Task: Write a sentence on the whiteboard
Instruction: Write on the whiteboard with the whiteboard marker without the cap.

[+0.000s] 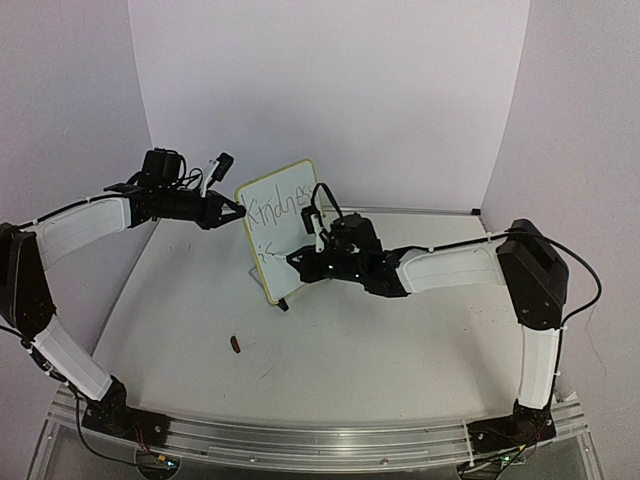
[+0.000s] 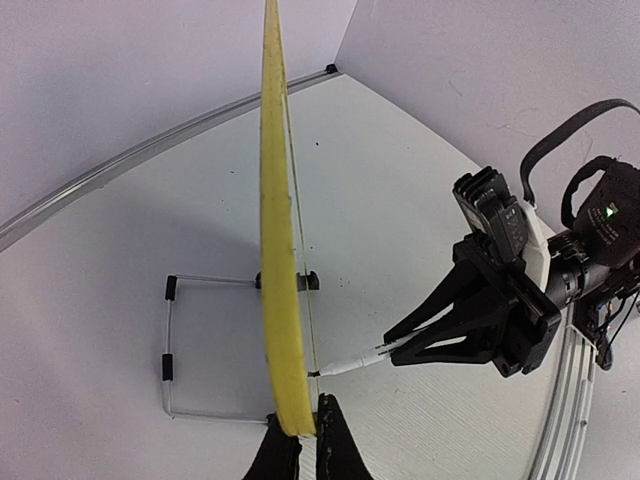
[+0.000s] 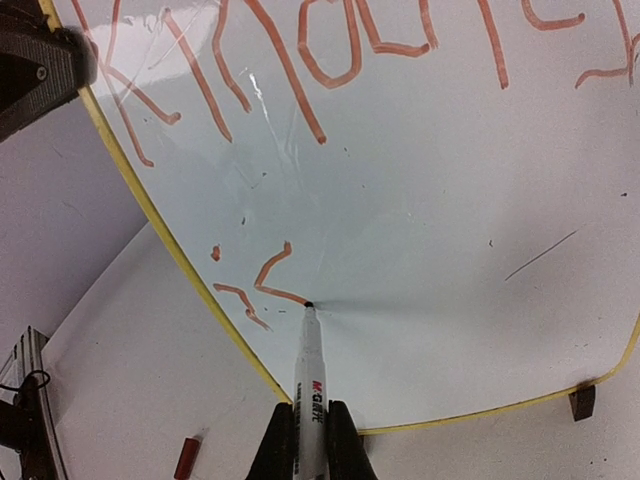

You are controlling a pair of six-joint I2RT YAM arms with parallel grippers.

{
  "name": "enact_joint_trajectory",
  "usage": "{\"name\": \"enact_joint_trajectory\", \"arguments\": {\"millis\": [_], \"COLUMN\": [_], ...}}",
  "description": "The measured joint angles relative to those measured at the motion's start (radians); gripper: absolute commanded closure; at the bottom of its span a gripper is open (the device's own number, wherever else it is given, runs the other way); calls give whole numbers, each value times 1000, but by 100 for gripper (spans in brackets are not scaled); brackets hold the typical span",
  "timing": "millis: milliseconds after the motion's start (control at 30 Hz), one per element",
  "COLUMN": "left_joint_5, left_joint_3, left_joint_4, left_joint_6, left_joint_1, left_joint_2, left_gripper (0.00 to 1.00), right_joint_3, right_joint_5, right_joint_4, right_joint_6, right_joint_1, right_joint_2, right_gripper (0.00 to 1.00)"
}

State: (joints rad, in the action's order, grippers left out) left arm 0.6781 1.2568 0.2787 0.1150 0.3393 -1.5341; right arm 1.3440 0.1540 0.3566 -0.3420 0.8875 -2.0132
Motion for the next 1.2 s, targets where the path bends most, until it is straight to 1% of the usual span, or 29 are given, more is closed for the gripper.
{"name": "enact_joint_trajectory", "arguments": {"millis": [467, 733, 967, 1200], "left_joint_5": [8, 9, 9, 9], "left_joint_3": [0, 0, 0, 0], "left_joint_4": [1, 1, 1, 1], "left_joint_6": [11, 13, 13, 13], "left_joint_1": [2, 2, 3, 3], "left_joint_2": [0, 0, 0, 0], "left_gripper": [100, 100, 100, 100], "right_joint_3": [-19, -45, -156, -208], "right_joint_5": [77, 134, 146, 153], "right_joint_4": [5, 59, 71, 72], "right_joint_6": [1, 0, -4, 1], "right_joint_1": [-6, -6, -7, -12], "right_joint_2": [0, 6, 104, 239], "right_gripper": [100, 100, 100, 100]}}
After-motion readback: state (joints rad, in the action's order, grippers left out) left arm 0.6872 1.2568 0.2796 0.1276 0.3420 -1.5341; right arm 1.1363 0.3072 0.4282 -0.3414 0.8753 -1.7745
